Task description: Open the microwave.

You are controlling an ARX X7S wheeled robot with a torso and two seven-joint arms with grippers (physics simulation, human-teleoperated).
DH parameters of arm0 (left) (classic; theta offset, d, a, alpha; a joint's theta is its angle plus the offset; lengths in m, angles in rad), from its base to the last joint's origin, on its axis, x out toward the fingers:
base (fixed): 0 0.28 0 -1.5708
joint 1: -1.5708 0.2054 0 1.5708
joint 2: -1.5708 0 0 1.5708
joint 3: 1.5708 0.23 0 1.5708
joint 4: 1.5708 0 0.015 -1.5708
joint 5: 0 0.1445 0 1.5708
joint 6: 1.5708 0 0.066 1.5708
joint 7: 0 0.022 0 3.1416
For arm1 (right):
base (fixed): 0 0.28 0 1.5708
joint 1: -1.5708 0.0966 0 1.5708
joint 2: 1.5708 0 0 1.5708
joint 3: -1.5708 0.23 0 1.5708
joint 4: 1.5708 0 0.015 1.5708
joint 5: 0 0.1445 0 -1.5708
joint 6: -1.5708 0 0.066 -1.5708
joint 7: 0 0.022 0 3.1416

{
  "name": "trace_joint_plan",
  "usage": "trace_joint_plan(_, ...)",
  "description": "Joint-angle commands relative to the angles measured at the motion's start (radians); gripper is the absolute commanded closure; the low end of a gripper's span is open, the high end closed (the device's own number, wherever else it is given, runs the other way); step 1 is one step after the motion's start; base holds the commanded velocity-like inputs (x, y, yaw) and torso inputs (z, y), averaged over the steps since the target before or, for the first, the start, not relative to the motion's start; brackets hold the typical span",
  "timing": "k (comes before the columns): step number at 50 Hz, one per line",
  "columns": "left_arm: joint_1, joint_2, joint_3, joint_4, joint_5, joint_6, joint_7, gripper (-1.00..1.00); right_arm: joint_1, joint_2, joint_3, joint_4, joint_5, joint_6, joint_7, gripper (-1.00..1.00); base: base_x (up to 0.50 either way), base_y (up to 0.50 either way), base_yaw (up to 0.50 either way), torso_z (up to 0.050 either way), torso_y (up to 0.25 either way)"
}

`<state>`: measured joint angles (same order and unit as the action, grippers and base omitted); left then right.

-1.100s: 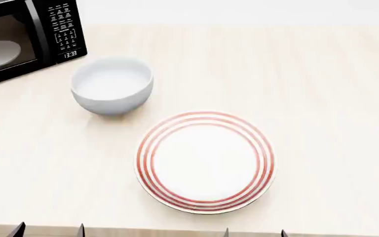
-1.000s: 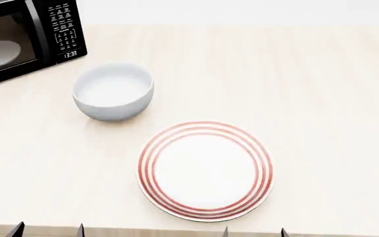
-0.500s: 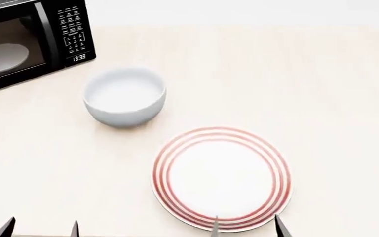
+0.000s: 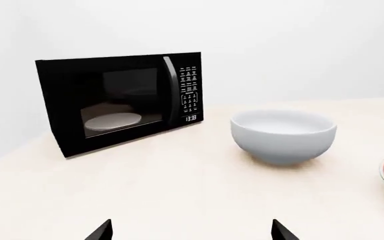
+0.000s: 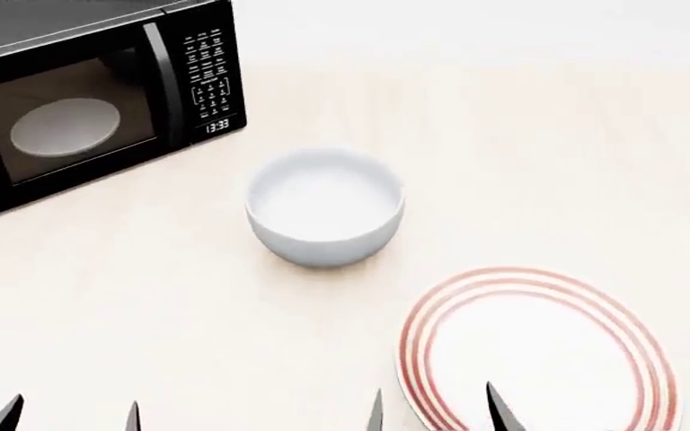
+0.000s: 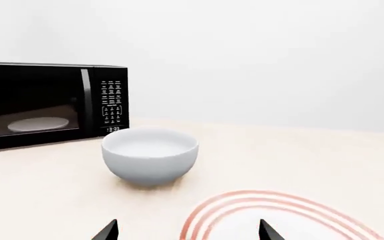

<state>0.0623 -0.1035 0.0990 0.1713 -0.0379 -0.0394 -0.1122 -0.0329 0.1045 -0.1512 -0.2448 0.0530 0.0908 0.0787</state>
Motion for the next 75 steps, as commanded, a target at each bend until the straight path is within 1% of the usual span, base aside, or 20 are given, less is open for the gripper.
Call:
trace_joint_plan(1,0.000,-0.014,0.012,0.000,-0.010,0.000,-0.016,-1.00,0.003,0.012,-0.023,-0.002,0.005,0.000,0.013,-1.00,0.21,0.42,0.00,0.000,0.000)
trace_joint_plan(30,0.003,-0.039,0.039,0.001,-0.028,0.007,-0.045,-1.00,0.012,0.037,-0.056,0.017,0.031,-0.015,0.032,-1.00,0.26,0.42,0.00,0.000,0.000)
trace_joint_plan(47,-0.002,-0.054,0.046,0.006,-0.048,0.001,-0.054,-1.00,0.030,0.041,-0.081,0.028,0.046,-0.001,0.037,-1.00,0.37,0.39,0.00,0.000,0.000)
trace_joint_plan(61,-0.006,-0.063,0.055,0.000,-0.057,0.004,-0.062,-1.00,0.040,0.047,-0.086,0.046,0.062,-0.008,0.046,-1.00,0.44,0.28,0.00,0.000,0.001)
trace_joint_plan(75,-0.007,-0.069,0.062,0.003,-0.071,0.002,-0.069,-1.00,0.040,0.055,-0.092,0.052,0.074,-0.015,0.056,-1.00,0.45,0.09,0.00,0.000,0.000)
